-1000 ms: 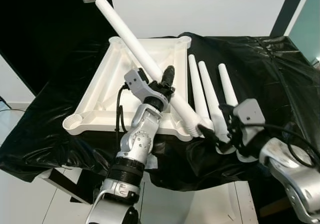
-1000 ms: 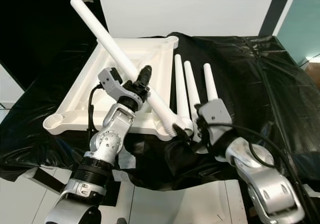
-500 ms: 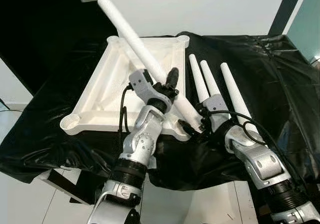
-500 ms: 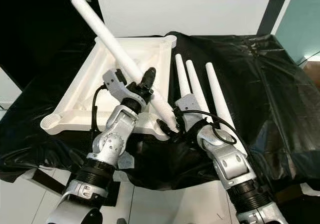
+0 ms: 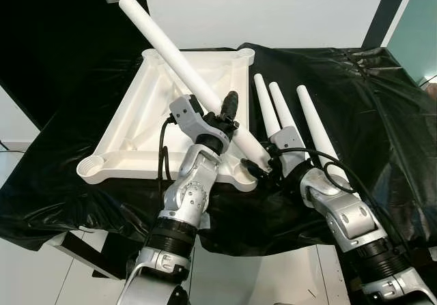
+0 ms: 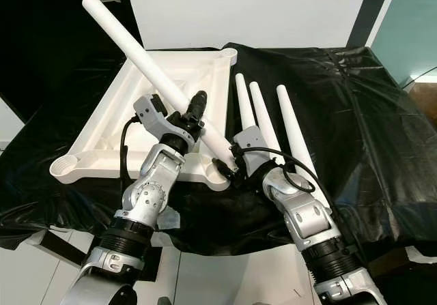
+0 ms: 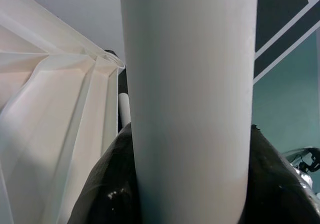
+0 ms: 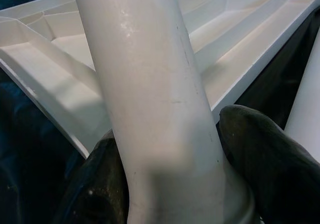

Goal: Building children table

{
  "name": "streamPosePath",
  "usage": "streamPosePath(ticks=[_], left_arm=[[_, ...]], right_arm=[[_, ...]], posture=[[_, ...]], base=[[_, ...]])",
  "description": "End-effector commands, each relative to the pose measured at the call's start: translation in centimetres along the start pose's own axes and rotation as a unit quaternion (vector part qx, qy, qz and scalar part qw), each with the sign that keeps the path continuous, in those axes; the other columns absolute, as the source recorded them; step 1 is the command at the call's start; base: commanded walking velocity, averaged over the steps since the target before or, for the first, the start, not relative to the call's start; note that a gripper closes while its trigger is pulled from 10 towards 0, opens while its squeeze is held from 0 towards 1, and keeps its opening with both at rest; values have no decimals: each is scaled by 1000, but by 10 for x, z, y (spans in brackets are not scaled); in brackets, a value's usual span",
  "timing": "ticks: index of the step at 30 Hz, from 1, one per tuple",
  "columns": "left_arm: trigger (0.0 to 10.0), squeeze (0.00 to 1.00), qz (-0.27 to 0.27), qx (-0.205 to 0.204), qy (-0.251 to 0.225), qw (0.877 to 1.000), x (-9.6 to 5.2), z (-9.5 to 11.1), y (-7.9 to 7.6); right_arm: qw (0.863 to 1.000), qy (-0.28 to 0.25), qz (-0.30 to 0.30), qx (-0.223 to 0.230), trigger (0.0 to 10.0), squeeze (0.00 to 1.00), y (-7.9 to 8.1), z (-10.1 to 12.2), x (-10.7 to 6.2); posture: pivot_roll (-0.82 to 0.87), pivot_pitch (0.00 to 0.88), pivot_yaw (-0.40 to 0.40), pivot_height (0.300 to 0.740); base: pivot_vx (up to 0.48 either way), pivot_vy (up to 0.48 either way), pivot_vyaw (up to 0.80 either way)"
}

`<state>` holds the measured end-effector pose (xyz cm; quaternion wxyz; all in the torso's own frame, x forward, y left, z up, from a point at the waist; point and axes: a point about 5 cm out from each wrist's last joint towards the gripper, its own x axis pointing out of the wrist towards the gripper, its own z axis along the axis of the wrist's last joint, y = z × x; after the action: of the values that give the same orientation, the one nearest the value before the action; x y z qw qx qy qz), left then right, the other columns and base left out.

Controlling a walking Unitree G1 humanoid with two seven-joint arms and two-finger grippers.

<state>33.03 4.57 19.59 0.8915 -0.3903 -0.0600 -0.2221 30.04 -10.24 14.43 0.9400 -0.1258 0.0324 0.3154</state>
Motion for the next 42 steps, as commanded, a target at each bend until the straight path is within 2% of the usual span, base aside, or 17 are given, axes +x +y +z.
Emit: streamPosePath(ticks=[1, 2, 3, 4, 10, 14, 15, 16, 17, 25, 29, 30, 33, 34, 37, 38, 42], left_arm=[[0, 1000, -172, -1, 1, 985, -2, 1, -21], [0, 1000, -172, -1, 1, 985, -2, 1, -21], [1882, 1000, -173, 0, 1, 985, -1, 2, -22], [10000, 1000, -176, -8, -4, 984, 1, 5, -25], [10000, 1000, -169, -20, -15, 985, 5, 11, -28], [10000, 1000, -155, -24, -28, 987, 10, 18, -31], [10000, 824, -148, -33, -35, 988, 13, 23, -31], [10000, 141, -140, -44, -42, 988, 15, 26, -30], [10000, 0, -134, -54, -47, 988, 16, 29, -29], [10000, 0, -133, -71, -60, 987, 16, 36, -29], [10000, 0, -131, -75, -64, 986, 14, 37, -28], [392, 0, -137, -79, -69, 985, 13, 38, -28], [0, 0, -156, -89, -76, 981, 10, 40, -31], [0, 0, -160, -91, -75, 980, 10, 40, -32], [0, 0, -162, -91, -75, 980, 9, 40, -32], [0, 0, -174, -90, -72, 978, 9, 39, -35], [0, 0, -185, -89, -71, 976, 8, 39, -38]], right_arm=[[1000, -6, -7, -4, 0, 0, 0, 1, 4], [1000, -6, -7, -4, 0, 0, 0, 1, 4], [1000, -8, -16, -13, 0, 0, -1, 1, 4], [999, -10, -36, -36, 0, 0, -4, 2, 4], [994, -22, -78, -78, 0, 0, -6, 7, 3], [973, -24, -129, -190, 0, 0, -3, 9, 2], [955, -25, -155, -251, 0, 0, -2, 8, 1], [936, -19, -182, -302, 0, 0, -2, 4, -1], [921, -16, -202, -333, 0, 0, -2, 0, -3], [859, -14, -266, -437, 0, 0, -2, -24, -14], [856, 10, -299, -421, 0, 0, -10, -43, -24], [856, 15, -305, -417, 0, 0, -10, -50, -28], [860, 13, -305, -409, 0, 0, -7, -54, -31], [860, 9, -305, -410, 2745, 0, -5, -54, -30], [859, 6, -305, -411, 2745, 0, -4, -54, -30], [857, 0, -310, -411, 10000, 0, -1, -53, -26], [861, -3, -316, -399, 10000, 0, -1, -50, -24]], posture=[[-77, 0, 39, 740], [-77, 0, 39, 740], [-82, 0, 42, 740], [-92, 0, 45, 740], [-106, 0, 46, 740], [-115, 0, 49, 740], [-116, 0, 48, 740], [-117, 0, 48, 740], [-117, 0, 48, 740], [-111, 0, 43, 740], [-102, 0, 37, 740], [-105, 0, 38, 740], [-106, 0, 39, 740], [-106, 0, 38, 740], [-106, 0, 38, 740], [-107, 0, 41, 740], [-108, 0, 41, 740]], base=[[0, 0, 0], [0, 0, 0], [0, 0, 0], [0, 0, 0], [0, 0, 0], [0, 0, 0], [0, 0, 0], [0, 0, 0], [0, 0, 0], [0, 0, 0], [0, 0, 0], [0, 0, 0], [0, 0, 0], [0, 0, 0], [0, 0, 0], [0, 0, 0], [0, 0, 0]])
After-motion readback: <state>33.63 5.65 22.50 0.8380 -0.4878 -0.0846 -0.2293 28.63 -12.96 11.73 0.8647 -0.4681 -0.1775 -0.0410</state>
